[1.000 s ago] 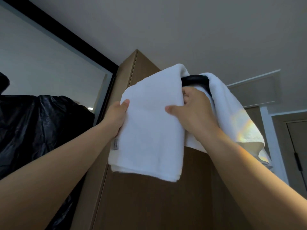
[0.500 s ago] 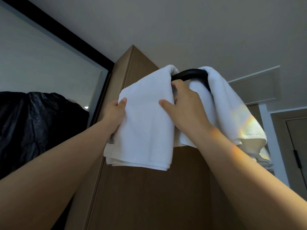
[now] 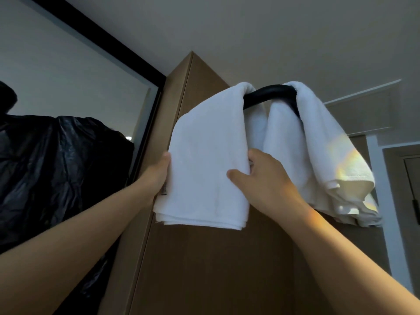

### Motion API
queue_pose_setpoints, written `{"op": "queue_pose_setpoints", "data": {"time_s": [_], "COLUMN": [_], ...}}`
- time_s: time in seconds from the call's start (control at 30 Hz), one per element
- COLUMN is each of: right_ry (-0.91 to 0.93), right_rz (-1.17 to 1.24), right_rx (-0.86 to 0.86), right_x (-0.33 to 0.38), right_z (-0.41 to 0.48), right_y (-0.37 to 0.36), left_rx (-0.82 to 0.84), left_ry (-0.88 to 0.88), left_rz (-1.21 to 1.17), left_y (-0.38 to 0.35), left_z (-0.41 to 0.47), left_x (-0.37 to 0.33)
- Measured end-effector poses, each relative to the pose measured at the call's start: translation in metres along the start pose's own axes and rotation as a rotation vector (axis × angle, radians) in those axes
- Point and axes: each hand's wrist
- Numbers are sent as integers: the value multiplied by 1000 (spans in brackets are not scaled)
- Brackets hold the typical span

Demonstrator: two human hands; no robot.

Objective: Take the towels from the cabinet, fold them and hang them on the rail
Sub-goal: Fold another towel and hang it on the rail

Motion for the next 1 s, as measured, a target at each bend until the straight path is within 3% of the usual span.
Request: {"op": "queue_pose_setpoints", "data": {"time_s": [0.1,0.33,0.63,0.73,0.9,1.0], "right_ry": [46,196,115,20,4,-17], "right_rz": [-1,-129,24,96,-26,-38], "right_rx": [-22,-230,-74,-89,-228,-176], "right_x": [1,21,2,-13,-40,-48], "right_z": [-2,33,4,-18,-52,-64], "right_y": [0,1,4,6,9,8], "left_rx": [-10,-122,-235,-259,-269,-264], "left_ry": [61,-173,-345,-379,-381,-399], "left_rz": [35,-198,65,128,125,172], "left_y": [0,-16,-20,-17,-13,-10], "left_z": [-20,-7,7,3,-7,-18], "left_x": [28,-13,5,10,17,18]}}
Point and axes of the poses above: each hand's wrist, its own z-axis towards the middle knuckle, its own y-axis out of the back of the hand, x = y × z, and after that the axes turned 1 degree about -y, right-handed
